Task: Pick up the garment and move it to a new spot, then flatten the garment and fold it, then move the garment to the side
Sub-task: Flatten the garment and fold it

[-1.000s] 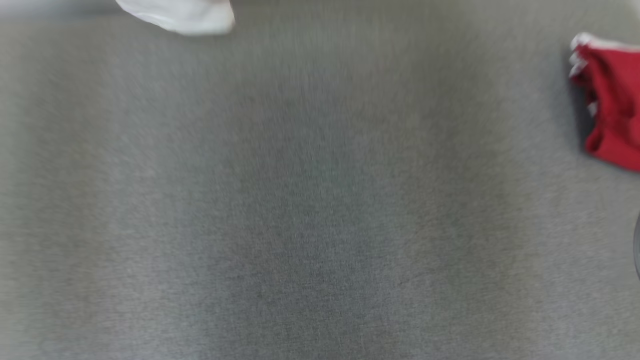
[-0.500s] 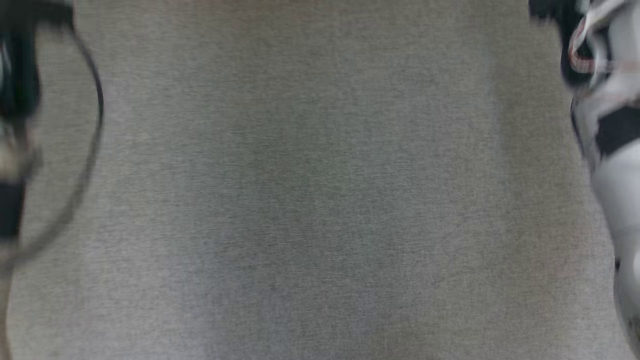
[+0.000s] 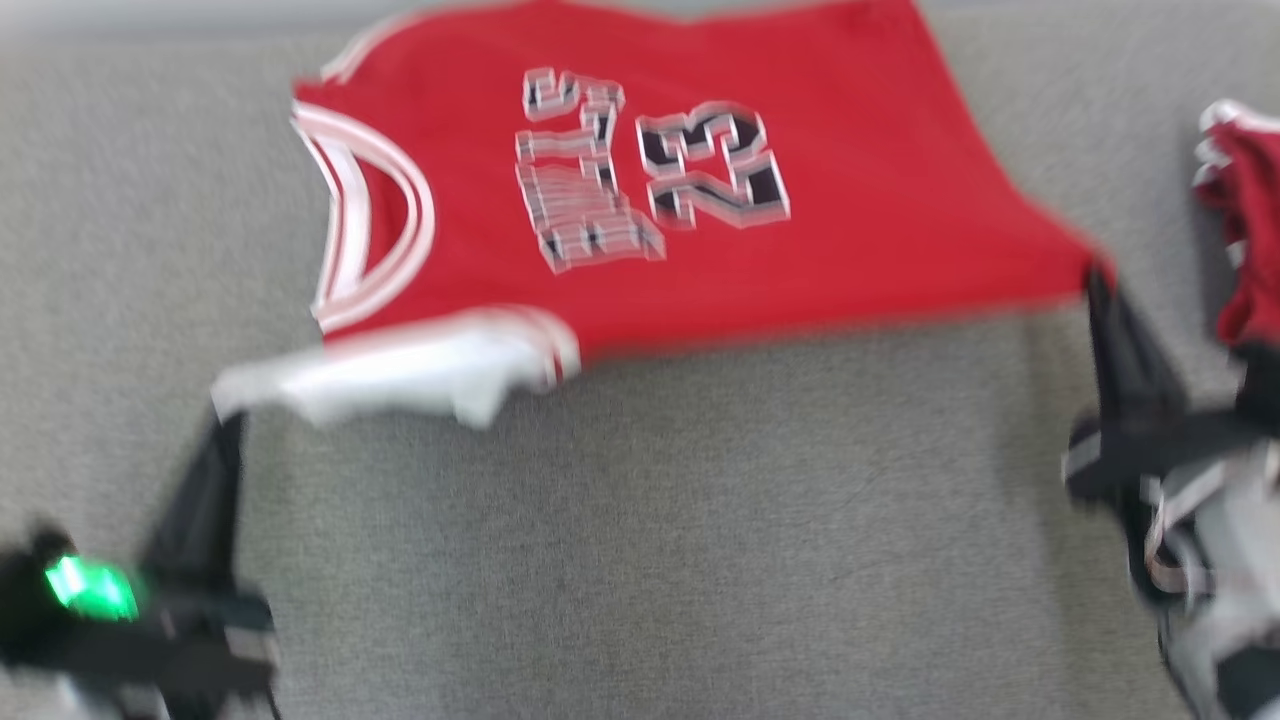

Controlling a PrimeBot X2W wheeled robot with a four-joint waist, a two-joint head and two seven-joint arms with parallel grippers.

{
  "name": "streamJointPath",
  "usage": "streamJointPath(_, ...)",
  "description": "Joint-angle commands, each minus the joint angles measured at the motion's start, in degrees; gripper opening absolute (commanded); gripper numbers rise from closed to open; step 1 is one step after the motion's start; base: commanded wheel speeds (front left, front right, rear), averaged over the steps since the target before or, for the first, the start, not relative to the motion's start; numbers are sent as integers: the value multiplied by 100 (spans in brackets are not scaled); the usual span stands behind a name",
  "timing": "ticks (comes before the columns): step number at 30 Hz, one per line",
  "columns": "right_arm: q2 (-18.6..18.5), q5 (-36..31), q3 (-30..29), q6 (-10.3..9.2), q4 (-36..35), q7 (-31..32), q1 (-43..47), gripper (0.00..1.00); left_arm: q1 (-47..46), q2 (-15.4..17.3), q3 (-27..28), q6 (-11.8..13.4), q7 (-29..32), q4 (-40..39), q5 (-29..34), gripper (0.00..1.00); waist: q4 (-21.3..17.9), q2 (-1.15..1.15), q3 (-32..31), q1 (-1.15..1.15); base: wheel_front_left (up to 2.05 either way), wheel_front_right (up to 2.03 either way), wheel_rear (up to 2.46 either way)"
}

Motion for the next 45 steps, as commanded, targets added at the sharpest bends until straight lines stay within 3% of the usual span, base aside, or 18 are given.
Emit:
streamJointPath(1,-58,13,-50,-15,-120,-25,376,0,395,-53,17,67,-11,-90,0,0,-113,1,-589,2,0,0,0)
streamJointPath(10,-44,-322,-287,-16,-755,-26,2114,0,2151,-363,92,438,-11,-402,295,0,-199,1,-1099,2,0,0,0)
streamJointPath(17,84,-885,-734,-16,-1325,70,3040,0,2890,-256,-64,544,81,-697,391,0,-245,1,-1267,2,0,0,0)
streamJointPath(23,214,-1238,-1204,-16,-2086,372,3742,0,3289,-1,-174,726,630,-1309,212,0,-216,1,-1252,2,0,0,0)
streamJointPath(28,383,-1530,-1542,-16,-2674,787,4065,0,3459,216,-151,1024,1219,-1846,-10,0,-205,1,-1127,2,0,0,0)
streamJointPath(31,505,-1614,-1660,-16,-2826,993,4066,0,3298,158,-81,1134,1401,-2092,-217,0,-186,1,-1097,2,0,0,0)
streamJointPath(37,769,-1673,-1937,-16,-2646,1509,3751,0,2652,-263,-18,1049,1453,-2064,-731,0,-155,1,-1108,2,0,0,0)
streamJointPath(45,1124,-1815,-2007,-16,-1986,2138,2869,0,1617,-791,-105,661,1437,-958,-1100,0,-187,1,-962,2,0,0,0)
